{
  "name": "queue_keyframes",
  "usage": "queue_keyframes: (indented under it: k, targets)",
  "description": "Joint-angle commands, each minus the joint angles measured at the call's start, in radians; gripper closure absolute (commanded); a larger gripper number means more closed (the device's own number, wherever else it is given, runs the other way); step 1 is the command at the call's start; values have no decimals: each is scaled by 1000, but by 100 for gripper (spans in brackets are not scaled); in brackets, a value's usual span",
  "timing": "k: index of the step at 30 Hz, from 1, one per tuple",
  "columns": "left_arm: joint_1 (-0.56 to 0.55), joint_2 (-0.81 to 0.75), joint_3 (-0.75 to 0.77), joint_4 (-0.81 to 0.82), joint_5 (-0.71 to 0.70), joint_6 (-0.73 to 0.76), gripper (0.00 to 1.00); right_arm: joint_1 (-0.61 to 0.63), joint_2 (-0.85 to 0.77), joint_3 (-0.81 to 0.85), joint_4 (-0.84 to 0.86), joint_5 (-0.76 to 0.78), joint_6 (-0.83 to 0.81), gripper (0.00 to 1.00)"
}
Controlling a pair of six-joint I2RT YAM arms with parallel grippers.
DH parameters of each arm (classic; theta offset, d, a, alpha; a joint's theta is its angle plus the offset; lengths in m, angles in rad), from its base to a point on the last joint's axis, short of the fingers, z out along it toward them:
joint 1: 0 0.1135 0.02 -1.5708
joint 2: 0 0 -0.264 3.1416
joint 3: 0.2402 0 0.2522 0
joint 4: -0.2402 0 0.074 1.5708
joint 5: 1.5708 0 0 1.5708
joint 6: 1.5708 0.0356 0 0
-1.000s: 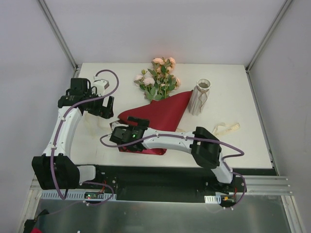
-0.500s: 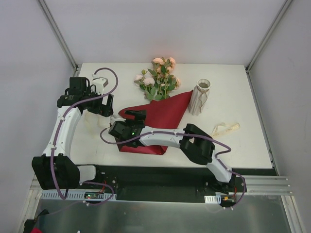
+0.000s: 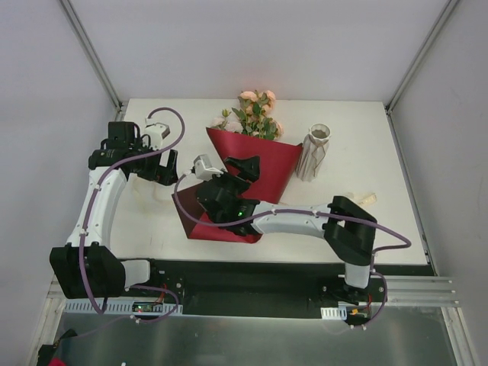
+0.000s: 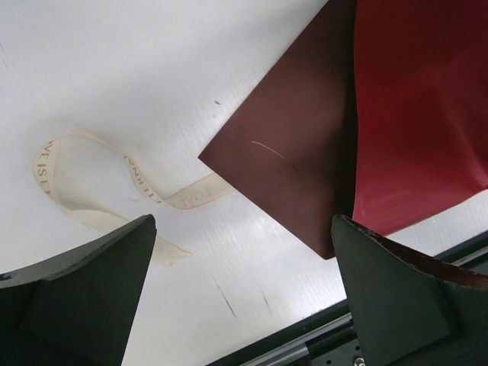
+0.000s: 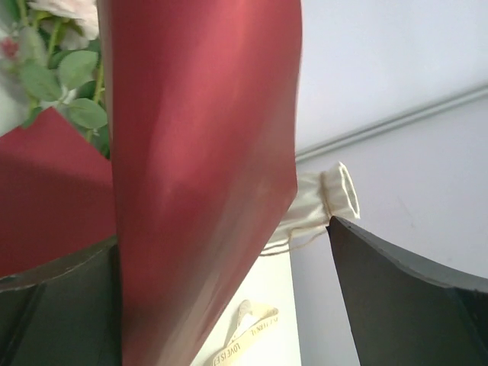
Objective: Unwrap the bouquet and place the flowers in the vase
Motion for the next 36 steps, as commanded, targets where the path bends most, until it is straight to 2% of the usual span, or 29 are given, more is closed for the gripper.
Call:
queue_keyframes:
  k: [1, 7, 9, 10, 11, 12, 13, 14, 17, 20, 25, 33, 36]
  targets:
    - [-6, -2, 20, -36, 81, 20, 1, 5, -158, -37, 99, 130, 8, 1]
    - [-193, 67, 15, -38, 64, 43, 1, 41, -305, -123, 70, 228, 66, 3]
    - [-250, 134, 58, -38, 99, 33, 1, 52, -342, -132, -49, 261, 149, 3]
    - [-264, 162, 80, -38, 116, 24, 1, 61, -381, -114, -266, 290, 222, 3]
    - [-272, 192, 126, -39, 133, 21, 1, 69, -396, -89, -438, 300, 487, 3]
    - [-289, 255, 150, -39, 157, 17, 1, 87, -419, -57, -614, 314, 628, 4]
    - [-296, 289, 199, -38, 170, 15, 1, 98, -427, -23, -885, 342, 769, 4]
    - [-304, 323, 227, -38, 179, 13, 1, 107, -438, -11, -910, 359, 817, 4]
    - [-336, 461, 331, -39, 216, 10, 1, 129, -496, -63, -882, 380, 772, 4]
    - [-367, 591, 420, -39, 233, 18, 1, 132, -583, -150, -707, 380, 627, 4]
    - [-411, 736, 511, -39, 225, 23, 1, 91, -703, -285, -578, 382, 493, 4]
    - [-424, 861, 623, -20, 213, -19, 1, -18, -827, -347, -570, 356, 482, 4]
    - [-424, 881, 651, 11, 184, -45, 1, -55, -856, -338, -601, 288, 549, 4]
